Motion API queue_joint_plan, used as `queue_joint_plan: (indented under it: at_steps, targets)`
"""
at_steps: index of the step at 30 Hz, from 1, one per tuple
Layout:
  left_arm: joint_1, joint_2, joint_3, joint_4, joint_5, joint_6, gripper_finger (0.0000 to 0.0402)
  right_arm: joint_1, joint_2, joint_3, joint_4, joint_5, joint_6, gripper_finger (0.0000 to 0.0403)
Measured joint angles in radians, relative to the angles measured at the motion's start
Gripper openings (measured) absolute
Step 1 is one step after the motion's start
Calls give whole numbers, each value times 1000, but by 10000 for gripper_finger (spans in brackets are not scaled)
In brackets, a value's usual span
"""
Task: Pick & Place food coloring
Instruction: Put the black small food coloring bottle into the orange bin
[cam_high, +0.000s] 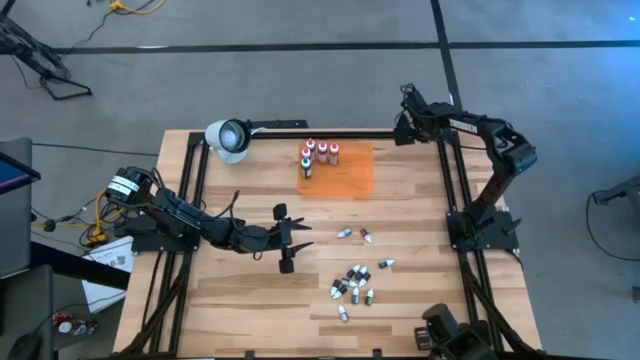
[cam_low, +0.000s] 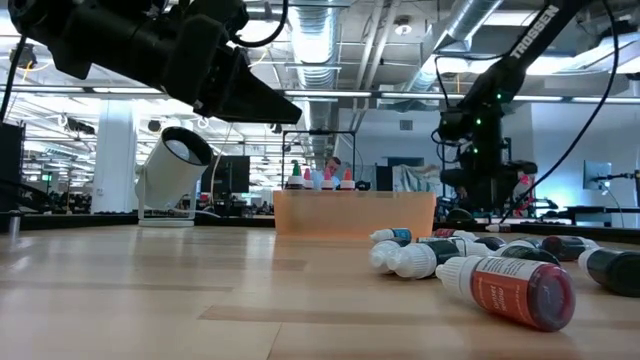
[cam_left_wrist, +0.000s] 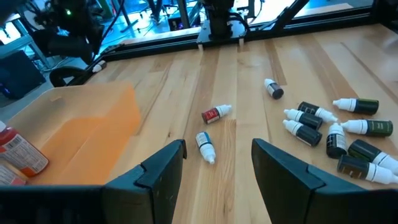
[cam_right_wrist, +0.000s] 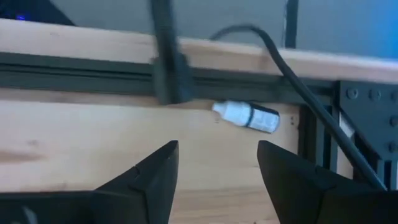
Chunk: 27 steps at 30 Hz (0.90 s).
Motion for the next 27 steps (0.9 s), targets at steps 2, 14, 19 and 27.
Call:
queue_joint_plan:
  at_steps: [2,14,19,27]
  targets:
    - [0,0,0,1,0,1,186,-2,10,1,4,9,45,208]
    - [0,0,0,0,0,1,186,-18,4,11,-17,23,194,150]
    - [0,0,0,0,19,0,186,-47,3,34,-43,-23,241,120]
    - [0,0,0,0,26,0,186,-95,3,41,-58,-193,298,116]
